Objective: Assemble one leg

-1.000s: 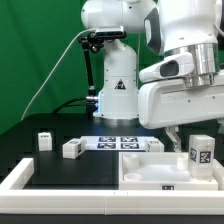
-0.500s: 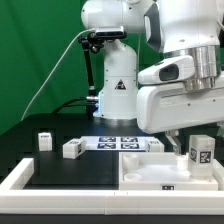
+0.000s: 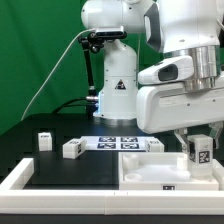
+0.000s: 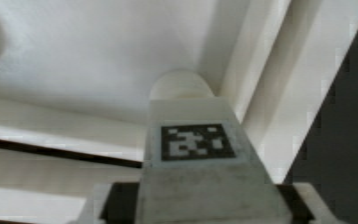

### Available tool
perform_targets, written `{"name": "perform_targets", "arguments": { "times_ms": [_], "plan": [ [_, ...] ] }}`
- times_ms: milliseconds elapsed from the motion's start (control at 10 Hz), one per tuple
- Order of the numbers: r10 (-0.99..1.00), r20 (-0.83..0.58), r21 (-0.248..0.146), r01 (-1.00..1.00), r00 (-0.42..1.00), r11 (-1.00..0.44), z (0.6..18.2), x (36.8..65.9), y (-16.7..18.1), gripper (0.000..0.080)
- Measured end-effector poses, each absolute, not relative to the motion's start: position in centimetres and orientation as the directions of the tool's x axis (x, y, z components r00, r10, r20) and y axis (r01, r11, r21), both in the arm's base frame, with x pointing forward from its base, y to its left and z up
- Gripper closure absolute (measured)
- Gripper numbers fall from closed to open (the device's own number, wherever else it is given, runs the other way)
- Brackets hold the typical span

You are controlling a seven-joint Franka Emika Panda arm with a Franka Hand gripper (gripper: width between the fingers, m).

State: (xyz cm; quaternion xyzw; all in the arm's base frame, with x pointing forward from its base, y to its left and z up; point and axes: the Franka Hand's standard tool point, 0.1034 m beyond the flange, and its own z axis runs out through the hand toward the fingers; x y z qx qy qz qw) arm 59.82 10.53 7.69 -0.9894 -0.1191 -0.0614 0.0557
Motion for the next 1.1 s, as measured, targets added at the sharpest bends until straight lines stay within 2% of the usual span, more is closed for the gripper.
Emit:
{"name": "perform_targets", "arguments": {
  "times_ms": [300,600,900,1100],
  "plan": [
    [-0.168,0.118,-0.169,-0.147,0.979,-0.975,7.6,60.0,11.2,0.0510],
    [-0.467,0.099,-0.222,-0.438,0.879,-0.871,7.6,60.2,11.3,0.0509],
    [-0.787,0.047,-0.269,-0.751,0.615,-0.603,7.6,60.2,11.7,0.0508],
    [-0.865,0.008,-0.290,-0.827,0.502,-0.482,7.6,60.3,11.8,0.0508]
  ]
}}
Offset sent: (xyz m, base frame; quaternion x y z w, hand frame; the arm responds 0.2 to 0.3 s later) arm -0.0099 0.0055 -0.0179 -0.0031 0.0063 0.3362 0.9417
